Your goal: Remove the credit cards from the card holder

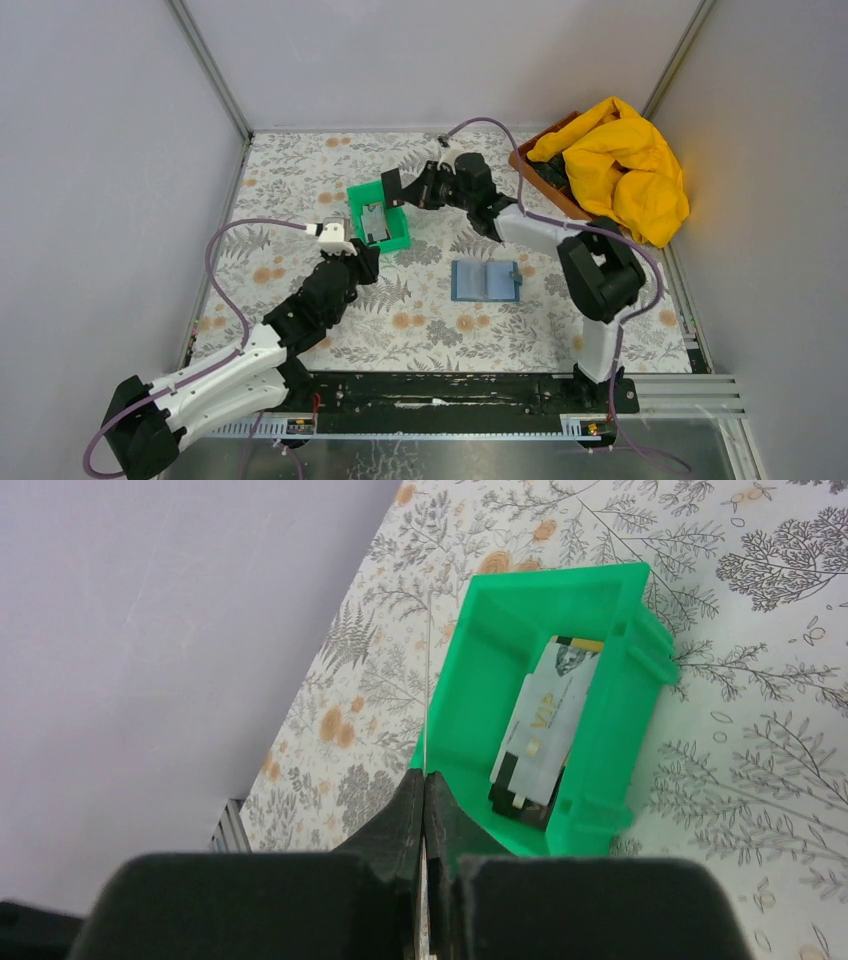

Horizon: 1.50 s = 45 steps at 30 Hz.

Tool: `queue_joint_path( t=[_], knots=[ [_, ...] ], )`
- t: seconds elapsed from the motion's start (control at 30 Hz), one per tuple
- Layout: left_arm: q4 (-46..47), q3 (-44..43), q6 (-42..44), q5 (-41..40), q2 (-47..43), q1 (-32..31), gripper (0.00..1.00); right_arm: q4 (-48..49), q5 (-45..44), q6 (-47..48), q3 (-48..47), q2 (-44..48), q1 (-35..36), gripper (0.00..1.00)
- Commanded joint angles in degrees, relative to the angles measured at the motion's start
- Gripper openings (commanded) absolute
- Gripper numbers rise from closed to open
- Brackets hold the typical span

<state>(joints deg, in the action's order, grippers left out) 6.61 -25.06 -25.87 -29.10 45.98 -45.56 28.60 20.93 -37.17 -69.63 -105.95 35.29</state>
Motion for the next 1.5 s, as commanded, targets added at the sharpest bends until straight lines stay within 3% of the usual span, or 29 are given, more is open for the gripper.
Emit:
queue_joint_path(
  t=[0.0, 0.17, 0.53, 1.23, 1.37, 1.47],
  knots=[
    [3.10, 3.12, 2.07, -7.75, -3.97, 0.12, 0.35, -5.77, 0.59, 0.72, -10.39, -6.82, 1.71, 0.00],
    [2.89, 4.10, 1.73, -11.00, -5.26, 0.30, 0.36, -13.43, -2.42, 2.98, -19.19, -13.15, 4.04, 0.00],
    [0.88, 2.97, 0.48, -11.44, -3.92, 0.27, 0.37, -24.14, -10.07, 6.32, -29.01, -19.61, 7.70, 0.00],
    [0.33, 3.18, 0.03, -10.54, -4.40, 0.30, 0.38, -32.09, -13.61, 6.36, -39.48, -26.62, 9.00, 0.00],
    [0.31, 3.20, -0.10, -10.67, -4.32, 0.30, 0.38, -33.39, -13.67, 6.45, -40.75, -27.29, 9.15, 0.07],
    [0.15, 3.41, -0.39, -10.84, -4.87, 0.29, 0.38, -33.59, -14.03, 6.50, -40.53, -27.22, 9.33, 0.25]
  ],
)
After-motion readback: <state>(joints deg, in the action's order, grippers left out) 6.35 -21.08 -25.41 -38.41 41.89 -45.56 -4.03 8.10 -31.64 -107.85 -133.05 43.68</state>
